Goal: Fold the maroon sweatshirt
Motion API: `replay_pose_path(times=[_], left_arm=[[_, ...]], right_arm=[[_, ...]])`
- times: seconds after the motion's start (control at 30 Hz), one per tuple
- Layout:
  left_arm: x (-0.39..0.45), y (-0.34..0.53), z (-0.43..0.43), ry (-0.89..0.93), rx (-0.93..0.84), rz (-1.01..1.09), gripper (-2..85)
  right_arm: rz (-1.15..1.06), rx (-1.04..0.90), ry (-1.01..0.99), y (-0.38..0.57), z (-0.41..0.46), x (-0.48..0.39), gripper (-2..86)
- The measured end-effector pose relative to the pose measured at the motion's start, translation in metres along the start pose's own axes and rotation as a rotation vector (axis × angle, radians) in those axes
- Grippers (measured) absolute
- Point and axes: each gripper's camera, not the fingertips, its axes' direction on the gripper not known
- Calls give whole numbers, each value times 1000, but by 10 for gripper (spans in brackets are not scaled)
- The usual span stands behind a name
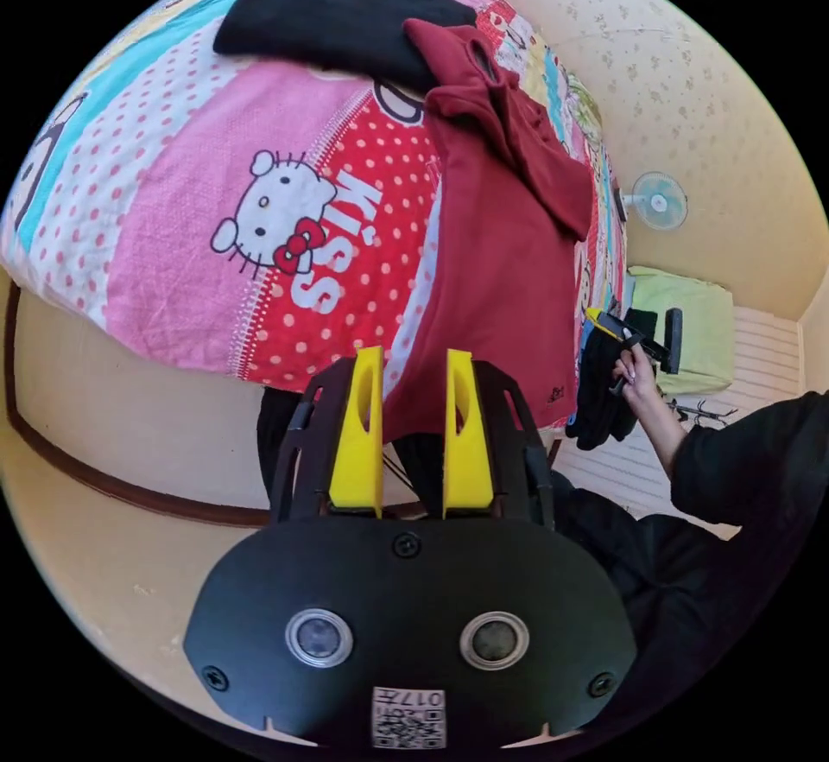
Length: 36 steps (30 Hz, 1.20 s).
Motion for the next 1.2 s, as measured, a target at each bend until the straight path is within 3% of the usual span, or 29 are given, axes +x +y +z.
replay_pose_path(times=[0.1,0.17,0.43,0.6,0.77,0.9,1.0,1.2], left_arm=[[12,9,22,-21,-79,27,107],[16,12,20,-60,-85,41,100],[-12,8,-34,-121,-229,133,116],[-29,-8,-21,-124,-330,186,118],[-44,-37,-6,41,-462,174,48],[-35,-34,-54,236,-537,181,40],[-17,-15,-116,439,-496,173,38],[5,43,-192,638,-493,80,35]], right_arm=[[35,-173,41,43,23,9,142],[30,-85,47,67,9,4,137],[56,-195,-75,77,-27,23,107],[52,-250,-143,53,-36,39,97],[-20,-301,-175,41,-53,38,60],[-160,-350,-192,26,-95,36,37],[-186,-343,-257,28,-148,44,31],[51,-455,-402,94,-209,58,27]])
